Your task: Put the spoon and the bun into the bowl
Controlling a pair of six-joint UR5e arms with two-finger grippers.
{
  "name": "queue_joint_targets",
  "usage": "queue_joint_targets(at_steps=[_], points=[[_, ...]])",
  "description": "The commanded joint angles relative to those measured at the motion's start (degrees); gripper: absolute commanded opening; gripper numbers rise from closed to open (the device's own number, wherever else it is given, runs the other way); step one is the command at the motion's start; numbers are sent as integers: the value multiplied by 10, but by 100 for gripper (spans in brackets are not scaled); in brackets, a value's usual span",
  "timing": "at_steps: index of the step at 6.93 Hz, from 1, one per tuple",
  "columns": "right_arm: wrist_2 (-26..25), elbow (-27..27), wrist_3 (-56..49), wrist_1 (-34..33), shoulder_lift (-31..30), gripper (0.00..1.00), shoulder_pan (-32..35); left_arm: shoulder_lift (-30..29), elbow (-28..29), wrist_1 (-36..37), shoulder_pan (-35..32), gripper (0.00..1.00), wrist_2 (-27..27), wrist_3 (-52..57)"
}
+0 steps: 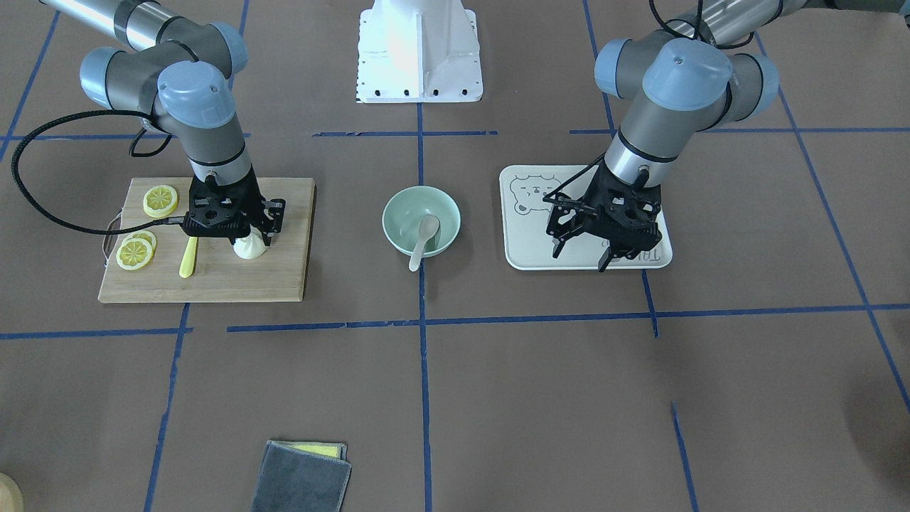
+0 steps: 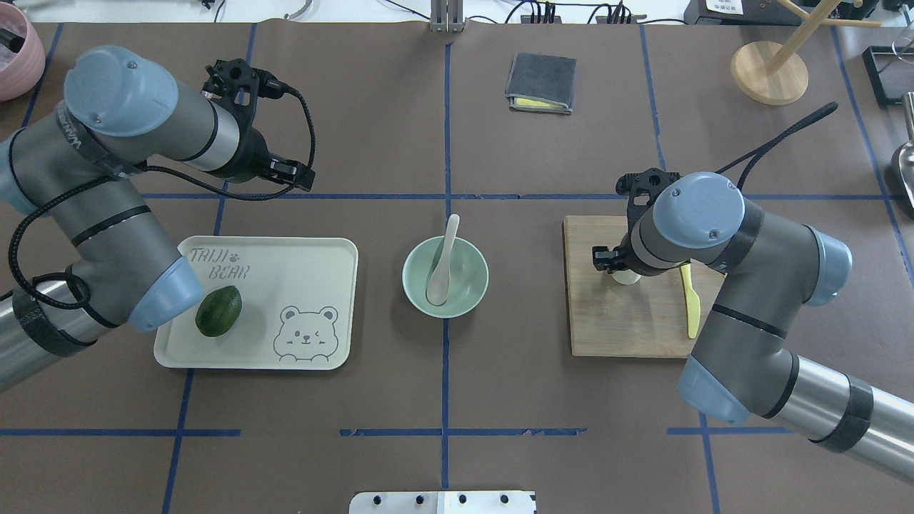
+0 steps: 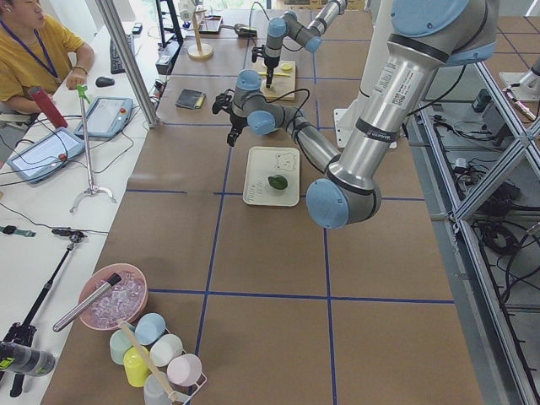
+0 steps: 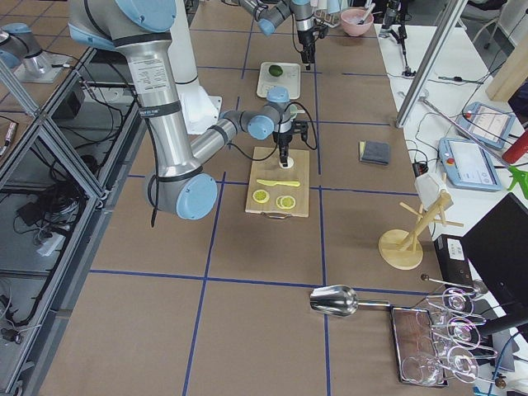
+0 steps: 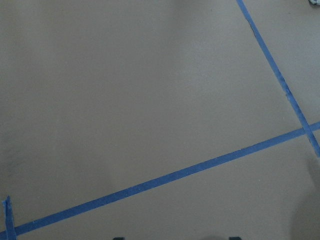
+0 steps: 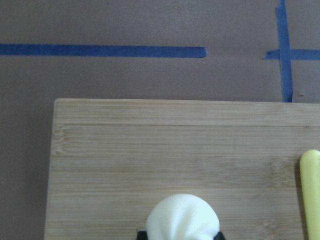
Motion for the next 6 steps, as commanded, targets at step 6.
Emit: queue_joint_targets(at_steps=[6], points=[[-4,31,141,-67,154,31,-48,91,-112,0,-21,76,-4,11]])
